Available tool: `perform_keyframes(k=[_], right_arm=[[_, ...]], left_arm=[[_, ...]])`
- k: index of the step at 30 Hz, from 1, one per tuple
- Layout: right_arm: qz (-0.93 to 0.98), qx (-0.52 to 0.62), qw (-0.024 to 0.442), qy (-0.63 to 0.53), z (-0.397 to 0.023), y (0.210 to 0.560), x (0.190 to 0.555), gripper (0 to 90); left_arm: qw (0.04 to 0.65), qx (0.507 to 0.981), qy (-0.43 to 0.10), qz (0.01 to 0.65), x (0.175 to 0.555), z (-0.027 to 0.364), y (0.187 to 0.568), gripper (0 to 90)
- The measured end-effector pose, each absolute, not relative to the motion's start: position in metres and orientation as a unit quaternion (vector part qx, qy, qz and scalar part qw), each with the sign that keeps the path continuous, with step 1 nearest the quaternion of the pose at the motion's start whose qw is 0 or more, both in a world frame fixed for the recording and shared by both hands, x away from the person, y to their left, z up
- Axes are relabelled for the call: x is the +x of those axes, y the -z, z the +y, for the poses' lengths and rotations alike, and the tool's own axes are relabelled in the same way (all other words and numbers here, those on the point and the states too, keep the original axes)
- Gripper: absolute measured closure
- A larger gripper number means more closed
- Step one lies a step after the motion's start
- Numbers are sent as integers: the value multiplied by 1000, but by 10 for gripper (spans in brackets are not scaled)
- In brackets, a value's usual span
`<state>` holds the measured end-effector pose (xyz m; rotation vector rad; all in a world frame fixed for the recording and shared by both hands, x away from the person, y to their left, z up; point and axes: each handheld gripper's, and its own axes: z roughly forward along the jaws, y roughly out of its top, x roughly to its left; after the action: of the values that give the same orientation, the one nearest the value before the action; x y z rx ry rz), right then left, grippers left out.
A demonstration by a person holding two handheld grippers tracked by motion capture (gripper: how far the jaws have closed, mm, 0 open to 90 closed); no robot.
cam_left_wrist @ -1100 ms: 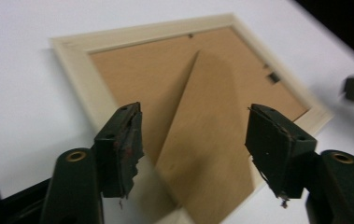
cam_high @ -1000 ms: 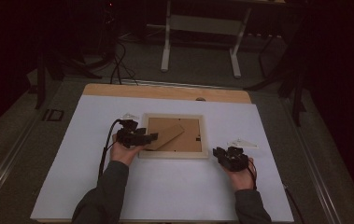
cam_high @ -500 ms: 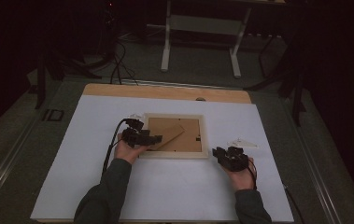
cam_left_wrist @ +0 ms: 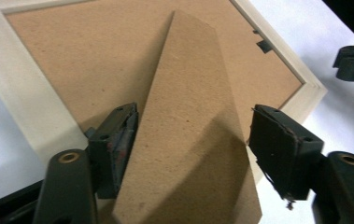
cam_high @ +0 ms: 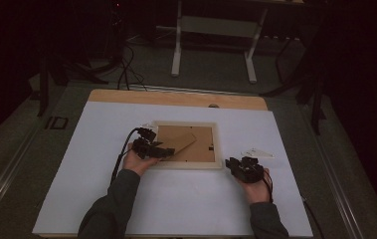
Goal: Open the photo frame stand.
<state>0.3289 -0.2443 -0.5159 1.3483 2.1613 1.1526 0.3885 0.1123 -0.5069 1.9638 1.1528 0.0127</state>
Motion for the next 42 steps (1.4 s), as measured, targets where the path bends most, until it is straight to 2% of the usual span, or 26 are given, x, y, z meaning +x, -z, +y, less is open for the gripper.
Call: perform_keyframes(k=[11,15,24,42], right_arm=[[765,471,169,-407,-242,516,329,724],[766,469,168,-407,-242,517,329,723],[767,467,167,-406,-241,517,329,722],[775,459,165,-402,-235,512,334,718]], left_arm=[[394,802,-4,450,390,107,512,311],[390,806,1,445,391,107,513,352],[374,820,-10,434,390,105,511,359],[356,840,-65,405,384,96,502,362]])
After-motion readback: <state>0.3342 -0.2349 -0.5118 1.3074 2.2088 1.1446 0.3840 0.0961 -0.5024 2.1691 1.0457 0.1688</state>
